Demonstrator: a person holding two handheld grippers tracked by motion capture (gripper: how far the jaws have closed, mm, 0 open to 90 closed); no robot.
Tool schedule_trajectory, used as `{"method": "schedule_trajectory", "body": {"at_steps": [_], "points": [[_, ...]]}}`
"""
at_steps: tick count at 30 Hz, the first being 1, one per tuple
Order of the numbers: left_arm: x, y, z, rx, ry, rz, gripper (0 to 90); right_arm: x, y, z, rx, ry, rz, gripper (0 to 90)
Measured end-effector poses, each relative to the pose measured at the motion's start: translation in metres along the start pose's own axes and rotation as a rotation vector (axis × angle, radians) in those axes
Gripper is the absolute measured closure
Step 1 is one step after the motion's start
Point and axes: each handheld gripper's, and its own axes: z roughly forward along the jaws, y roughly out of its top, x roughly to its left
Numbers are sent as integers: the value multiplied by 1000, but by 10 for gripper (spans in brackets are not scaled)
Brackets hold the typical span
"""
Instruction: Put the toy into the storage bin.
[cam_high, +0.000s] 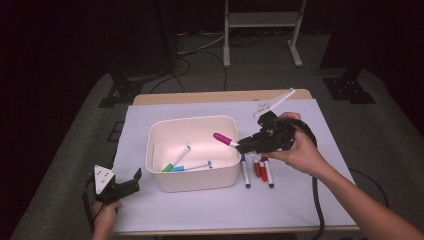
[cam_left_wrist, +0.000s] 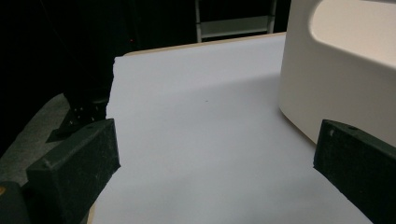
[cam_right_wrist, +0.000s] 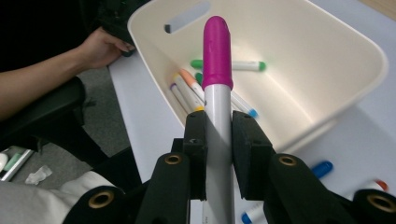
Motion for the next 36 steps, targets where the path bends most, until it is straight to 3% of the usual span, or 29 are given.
{"method": "schedule_trajectory", "body": {"at_steps": [9, 18, 27, 36], "points": [[0, 0, 0, -3, 0, -1, 0, 10, 30, 34, 33, 82, -74, 756], [0, 0, 0, -2, 0, 2, 0, 9, 47, 70, 56, 135, -102, 756], [0, 0, 0, -5, 0, 0, 0, 11, 56, 110, 121, 153, -143, 755], [0, 0, 0, -5, 0, -2, 0, 10, 64, 140, 159, 174, -164, 755]]}}
